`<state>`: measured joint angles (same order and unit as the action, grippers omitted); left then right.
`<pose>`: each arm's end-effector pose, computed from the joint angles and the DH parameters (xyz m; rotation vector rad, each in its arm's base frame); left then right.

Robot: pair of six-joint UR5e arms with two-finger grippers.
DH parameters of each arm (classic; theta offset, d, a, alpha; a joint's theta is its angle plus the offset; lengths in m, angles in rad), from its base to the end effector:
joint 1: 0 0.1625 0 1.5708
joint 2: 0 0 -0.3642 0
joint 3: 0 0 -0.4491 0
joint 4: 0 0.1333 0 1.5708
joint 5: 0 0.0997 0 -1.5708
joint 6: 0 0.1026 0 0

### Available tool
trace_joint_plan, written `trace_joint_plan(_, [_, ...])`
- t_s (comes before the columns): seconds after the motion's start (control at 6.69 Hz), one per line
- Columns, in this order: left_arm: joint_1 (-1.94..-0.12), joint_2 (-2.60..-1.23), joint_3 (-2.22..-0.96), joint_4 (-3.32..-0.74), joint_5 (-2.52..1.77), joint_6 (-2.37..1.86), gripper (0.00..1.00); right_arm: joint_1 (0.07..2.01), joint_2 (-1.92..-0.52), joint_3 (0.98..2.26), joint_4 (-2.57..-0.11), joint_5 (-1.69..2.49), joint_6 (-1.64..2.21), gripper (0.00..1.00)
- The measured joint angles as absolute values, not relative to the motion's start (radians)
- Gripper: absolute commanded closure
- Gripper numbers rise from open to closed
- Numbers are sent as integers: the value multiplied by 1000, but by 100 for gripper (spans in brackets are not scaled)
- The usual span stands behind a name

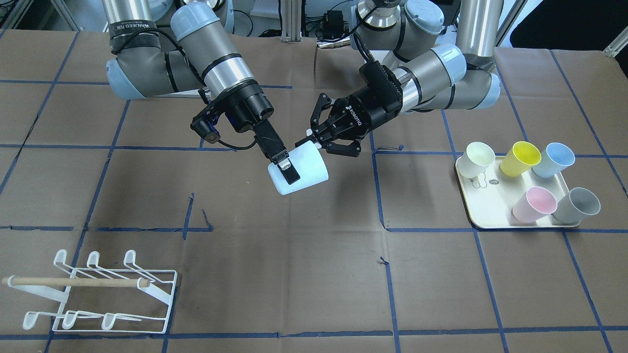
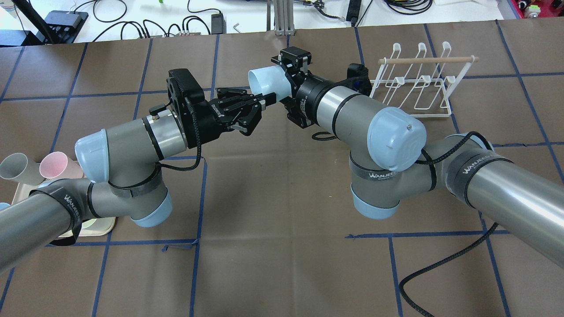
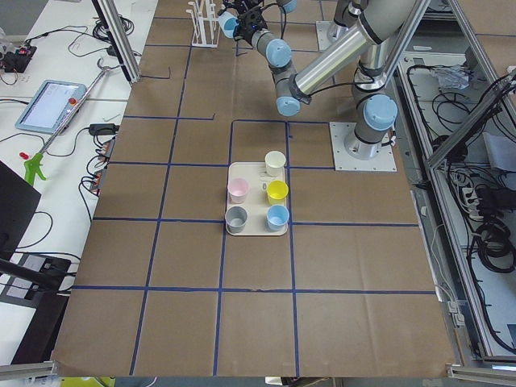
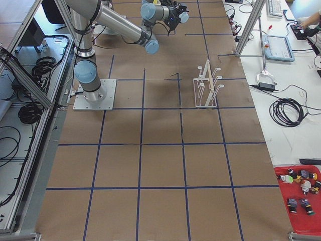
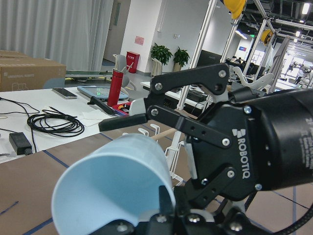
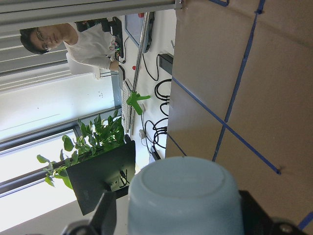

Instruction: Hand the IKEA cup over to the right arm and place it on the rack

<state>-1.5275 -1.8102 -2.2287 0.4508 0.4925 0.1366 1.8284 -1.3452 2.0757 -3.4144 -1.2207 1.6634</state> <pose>-0.2039 -0.4625 0.2342 -0.7802 -1.8097 1.2561 0.3022 -0.4855 0.2647 1.1319 1.6785 -0.4259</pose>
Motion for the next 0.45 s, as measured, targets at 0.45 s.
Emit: trace_joint_plan(0.45, [-1525,-1812,-2227,456,502,137,23,1829,-1345,2076,-3415,-1215,1663,57])
